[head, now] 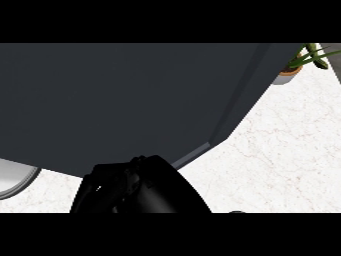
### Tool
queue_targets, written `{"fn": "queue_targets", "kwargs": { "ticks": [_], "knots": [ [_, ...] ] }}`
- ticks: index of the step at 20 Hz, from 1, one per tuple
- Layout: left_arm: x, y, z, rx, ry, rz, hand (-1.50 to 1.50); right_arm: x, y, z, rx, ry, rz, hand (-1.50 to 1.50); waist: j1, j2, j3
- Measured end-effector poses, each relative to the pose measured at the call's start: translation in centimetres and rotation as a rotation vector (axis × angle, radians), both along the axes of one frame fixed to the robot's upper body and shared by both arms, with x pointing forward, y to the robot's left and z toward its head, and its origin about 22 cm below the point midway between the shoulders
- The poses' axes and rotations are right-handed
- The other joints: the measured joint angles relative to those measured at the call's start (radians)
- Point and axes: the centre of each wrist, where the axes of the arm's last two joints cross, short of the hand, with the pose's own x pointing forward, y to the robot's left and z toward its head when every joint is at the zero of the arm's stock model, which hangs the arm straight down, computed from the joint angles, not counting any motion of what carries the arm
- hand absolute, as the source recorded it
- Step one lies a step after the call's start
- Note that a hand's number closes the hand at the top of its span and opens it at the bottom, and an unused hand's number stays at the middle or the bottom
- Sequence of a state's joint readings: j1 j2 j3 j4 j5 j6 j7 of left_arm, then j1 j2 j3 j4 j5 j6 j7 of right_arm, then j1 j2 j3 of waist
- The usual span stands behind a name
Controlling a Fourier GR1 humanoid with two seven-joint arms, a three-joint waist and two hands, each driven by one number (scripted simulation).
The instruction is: Pick up the wine, place it into the cabinet and close the cabinet
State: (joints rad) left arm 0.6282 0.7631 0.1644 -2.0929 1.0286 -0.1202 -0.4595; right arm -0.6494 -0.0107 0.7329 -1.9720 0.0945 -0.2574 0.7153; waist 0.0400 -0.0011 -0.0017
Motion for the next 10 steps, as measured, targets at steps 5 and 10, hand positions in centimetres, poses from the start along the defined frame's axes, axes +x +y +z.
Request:
{"fn": "queue_targets", "kwargs": {
  "ticks": [5,10],
  "knots": [
    [-0.2,0.5,0.4,-0.008,0.007,-0.012,-1.5,4.0,1.8,1.2,-0.009,-0.012,-0.05,1.5,-0.007,0.002,0.001],
    [0.1,1.3,1.0,0.008,0.02,-0.027,-1.5,8.6,2.2,1.9,-0.023,-0.034,-0.11,1.5,-0.013,0.003,0.001]
  ]
}}
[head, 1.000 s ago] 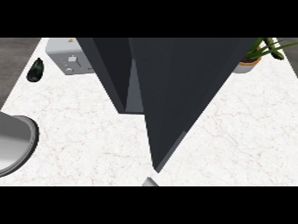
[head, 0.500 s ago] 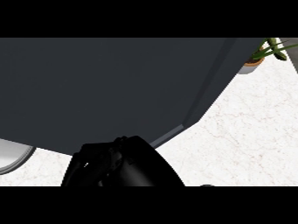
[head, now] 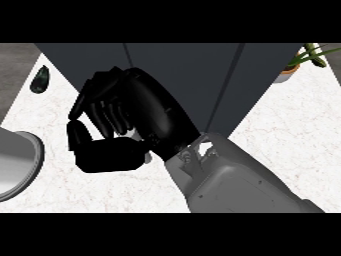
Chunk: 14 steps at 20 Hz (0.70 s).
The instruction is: Pick up the wine, place it into the cabinet and close the cabinet
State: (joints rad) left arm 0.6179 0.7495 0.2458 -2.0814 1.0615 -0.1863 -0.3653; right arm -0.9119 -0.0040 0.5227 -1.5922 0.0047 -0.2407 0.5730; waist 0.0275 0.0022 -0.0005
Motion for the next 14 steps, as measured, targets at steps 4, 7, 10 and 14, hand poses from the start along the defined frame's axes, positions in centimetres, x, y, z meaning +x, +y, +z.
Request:
{"fn": "queue_targets", "kwargs": {
  "ticks": [4,7,10,14],
  "knots": [
    [0.1,-1.2,0.1,-0.001,0.021,-0.024,-1.5,3.2,-0.4,0.1,-0.012,-0.021,-0.046,1.5,-0.005,0.0,0.0],
    [1.0,-2.1,0.0,-0.006,0.029,-0.037,-1.5,5.1,-0.9,0.2,-0.018,-0.028,-0.052,1.5,-0.011,-0.001,0.0],
    [1.5,-3.3,-0.1,-0.01,0.042,-0.05,-1.5,6.0,-1.3,-0.1,-0.019,-0.028,-0.013,1.5,-0.011,-0.01,-0.003],
    [2.5,-4.5,-0.5,-0.017,0.056,-0.061,-1.5,7.0,-1.8,-0.7,-0.014,-0.055,0.036,1.5,-0.009,-0.019,-0.009]
  ]
}}
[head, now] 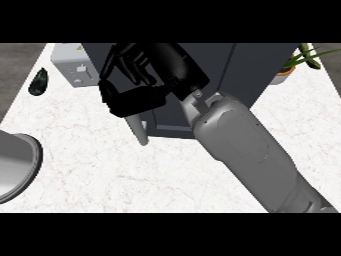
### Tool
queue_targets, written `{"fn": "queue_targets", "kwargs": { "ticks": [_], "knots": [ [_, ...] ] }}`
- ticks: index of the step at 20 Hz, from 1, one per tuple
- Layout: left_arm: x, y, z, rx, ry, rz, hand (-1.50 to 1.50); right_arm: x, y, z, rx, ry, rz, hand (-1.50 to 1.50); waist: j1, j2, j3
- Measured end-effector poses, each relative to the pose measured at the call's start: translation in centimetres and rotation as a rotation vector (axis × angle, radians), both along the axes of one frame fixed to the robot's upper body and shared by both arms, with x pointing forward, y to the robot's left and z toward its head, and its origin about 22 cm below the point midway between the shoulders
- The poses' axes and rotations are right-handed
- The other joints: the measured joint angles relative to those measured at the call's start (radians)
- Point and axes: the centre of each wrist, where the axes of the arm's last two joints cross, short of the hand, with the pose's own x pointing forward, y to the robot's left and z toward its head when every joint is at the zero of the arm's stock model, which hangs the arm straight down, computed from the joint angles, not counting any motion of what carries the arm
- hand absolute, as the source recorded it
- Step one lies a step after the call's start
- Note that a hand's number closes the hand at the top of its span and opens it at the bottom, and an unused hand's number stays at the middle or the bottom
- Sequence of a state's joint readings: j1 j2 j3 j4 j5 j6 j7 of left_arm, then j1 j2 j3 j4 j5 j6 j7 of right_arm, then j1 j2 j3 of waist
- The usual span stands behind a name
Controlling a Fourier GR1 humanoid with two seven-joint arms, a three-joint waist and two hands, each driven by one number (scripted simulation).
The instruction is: Pick up the wine, place it into the cabinet and close the cabinet
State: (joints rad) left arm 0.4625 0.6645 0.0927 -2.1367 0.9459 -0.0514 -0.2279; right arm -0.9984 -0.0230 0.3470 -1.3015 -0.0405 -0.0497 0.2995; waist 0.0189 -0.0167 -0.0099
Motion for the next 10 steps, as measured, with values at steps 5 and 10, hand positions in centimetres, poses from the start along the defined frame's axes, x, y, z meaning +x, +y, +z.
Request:
{"fn": "queue_targets", "kwargs": {
  "ticks": [5,10],
  "knots": [
    [1.0,-1.0,-0.6,-0.003,0.007,0.003,-1.5,1.0,-0.4,-0.3,-0.011,-0.035,0.04,1.5,0.004,-0.004,-0.008],
    [1.7,-2.1,-1.3,-0.004,0.008,0.013,-1.5,1.7,-0.9,-0.3,-0.031,-0.065,0.075,1.5,0.007,-0.006,-0.013]
  ]
}}
